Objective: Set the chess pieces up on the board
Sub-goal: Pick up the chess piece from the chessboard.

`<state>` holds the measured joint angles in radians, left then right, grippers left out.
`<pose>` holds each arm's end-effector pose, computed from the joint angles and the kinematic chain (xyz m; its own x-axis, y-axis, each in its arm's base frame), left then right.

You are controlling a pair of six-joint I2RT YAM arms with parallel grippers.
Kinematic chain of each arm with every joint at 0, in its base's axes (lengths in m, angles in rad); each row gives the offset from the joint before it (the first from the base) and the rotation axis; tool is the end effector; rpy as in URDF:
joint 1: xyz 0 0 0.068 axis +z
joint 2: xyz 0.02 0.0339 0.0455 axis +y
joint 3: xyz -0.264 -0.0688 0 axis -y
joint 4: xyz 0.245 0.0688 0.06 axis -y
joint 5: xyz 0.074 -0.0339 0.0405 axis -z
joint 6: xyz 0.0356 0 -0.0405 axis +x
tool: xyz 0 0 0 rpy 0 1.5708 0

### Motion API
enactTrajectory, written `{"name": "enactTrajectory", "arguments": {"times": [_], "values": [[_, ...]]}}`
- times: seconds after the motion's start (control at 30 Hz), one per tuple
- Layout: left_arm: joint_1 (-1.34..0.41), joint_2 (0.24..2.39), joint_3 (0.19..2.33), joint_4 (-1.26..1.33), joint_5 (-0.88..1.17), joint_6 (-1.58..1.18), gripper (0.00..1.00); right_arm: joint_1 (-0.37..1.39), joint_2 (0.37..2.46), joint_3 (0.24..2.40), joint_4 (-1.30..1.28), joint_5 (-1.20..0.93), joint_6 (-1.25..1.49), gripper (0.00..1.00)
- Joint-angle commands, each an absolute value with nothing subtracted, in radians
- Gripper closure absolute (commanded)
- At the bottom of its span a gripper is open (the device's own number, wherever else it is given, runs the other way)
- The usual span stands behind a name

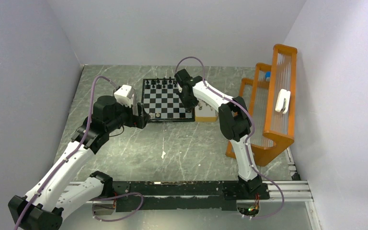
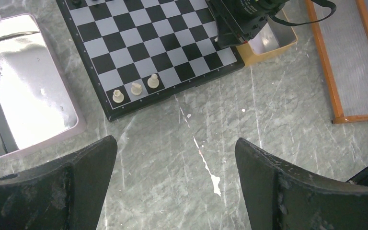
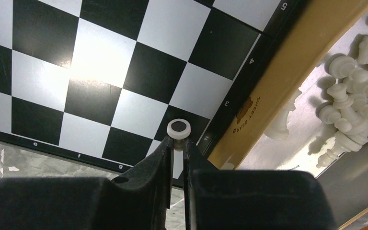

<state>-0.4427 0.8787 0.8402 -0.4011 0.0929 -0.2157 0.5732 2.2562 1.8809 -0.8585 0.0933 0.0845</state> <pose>0.1772 -0.0877 0.3207 -0.4832 -0.0068 -0.8755 0.4084 0.8827 -0.2322 0.3994 0.2539 0.1806 -0.8335 -0.4380 -0.3369 -0.4453 0.8934 -0.0597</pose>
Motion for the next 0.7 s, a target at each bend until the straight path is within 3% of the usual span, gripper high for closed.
{"name": "enactTrajectory", "arguments": {"times": [0.0, 0.23, 0.43, 0.67], "values": [[-0.448, 0.875, 0.847, -0.393, 0.071, -0.202, 0.02, 0.569, 2.229, 1.909, -0.846, 0.071, 0.077, 0.88], [-0.448, 0.889, 0.857, -0.419, 0.010, -0.220, 0.02, 0.559, 2.143, 1.851, -0.791, 0.013, 0.094, 0.93], [-0.448, 0.932, 0.866, -0.379, 0.049, -0.289, 0.05, 0.534, 1.970, 1.655, -0.582, -0.279, 0.226, 0.93], [-0.448, 1.040, 0.947, -0.355, 0.120, -0.362, 0.13, 0.513, 1.811, 1.373, -0.181, -0.598, 0.648, 0.92]]}}
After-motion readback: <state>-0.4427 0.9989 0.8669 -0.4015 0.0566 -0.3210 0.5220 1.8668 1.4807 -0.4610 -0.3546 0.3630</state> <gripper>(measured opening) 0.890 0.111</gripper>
